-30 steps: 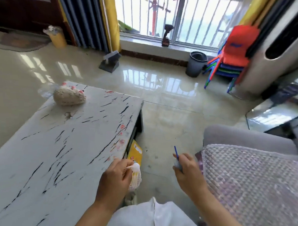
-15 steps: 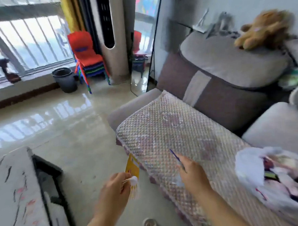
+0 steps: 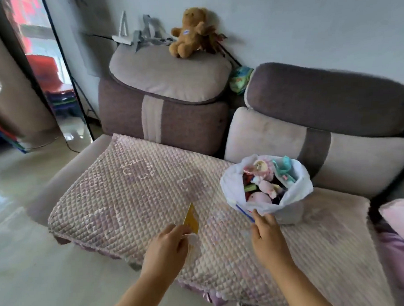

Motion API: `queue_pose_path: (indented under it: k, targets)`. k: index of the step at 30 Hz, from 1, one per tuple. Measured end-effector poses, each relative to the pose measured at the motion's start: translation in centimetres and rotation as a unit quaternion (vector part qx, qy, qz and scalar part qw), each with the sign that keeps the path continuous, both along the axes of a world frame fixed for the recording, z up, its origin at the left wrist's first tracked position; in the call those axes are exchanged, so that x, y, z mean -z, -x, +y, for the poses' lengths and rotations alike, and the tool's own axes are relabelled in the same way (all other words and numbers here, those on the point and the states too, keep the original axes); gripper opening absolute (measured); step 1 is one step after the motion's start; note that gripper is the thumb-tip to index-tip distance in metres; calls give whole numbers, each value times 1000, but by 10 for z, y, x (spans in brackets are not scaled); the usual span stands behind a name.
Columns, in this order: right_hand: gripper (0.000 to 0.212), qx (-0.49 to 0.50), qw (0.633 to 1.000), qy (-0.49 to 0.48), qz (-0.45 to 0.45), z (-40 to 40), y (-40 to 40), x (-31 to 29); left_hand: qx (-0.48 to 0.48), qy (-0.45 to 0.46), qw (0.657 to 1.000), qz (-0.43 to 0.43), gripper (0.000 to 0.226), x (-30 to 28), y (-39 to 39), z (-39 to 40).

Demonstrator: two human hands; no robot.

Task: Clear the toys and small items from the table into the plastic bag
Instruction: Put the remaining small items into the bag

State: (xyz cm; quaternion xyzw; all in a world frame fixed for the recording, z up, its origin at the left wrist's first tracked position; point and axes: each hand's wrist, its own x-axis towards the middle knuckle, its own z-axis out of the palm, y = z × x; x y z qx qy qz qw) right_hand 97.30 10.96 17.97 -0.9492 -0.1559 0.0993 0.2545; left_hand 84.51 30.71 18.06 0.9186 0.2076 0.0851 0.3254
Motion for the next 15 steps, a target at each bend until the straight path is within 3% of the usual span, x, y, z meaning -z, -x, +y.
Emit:
queue_pose_path:
  k: [7,10,15]
  targets:
    - [17,119,985,-128,-5,-75,-98,3,62,-7,998,15,22,-1,-141,-67]
    - [21,104,987,-124,-3,-100,-155,18,69,4,997,33,24,10,-208,-97]
    - [7,54,989,-126,53,-104,-239,50,70,-10,990,119,30,34,-294,-123]
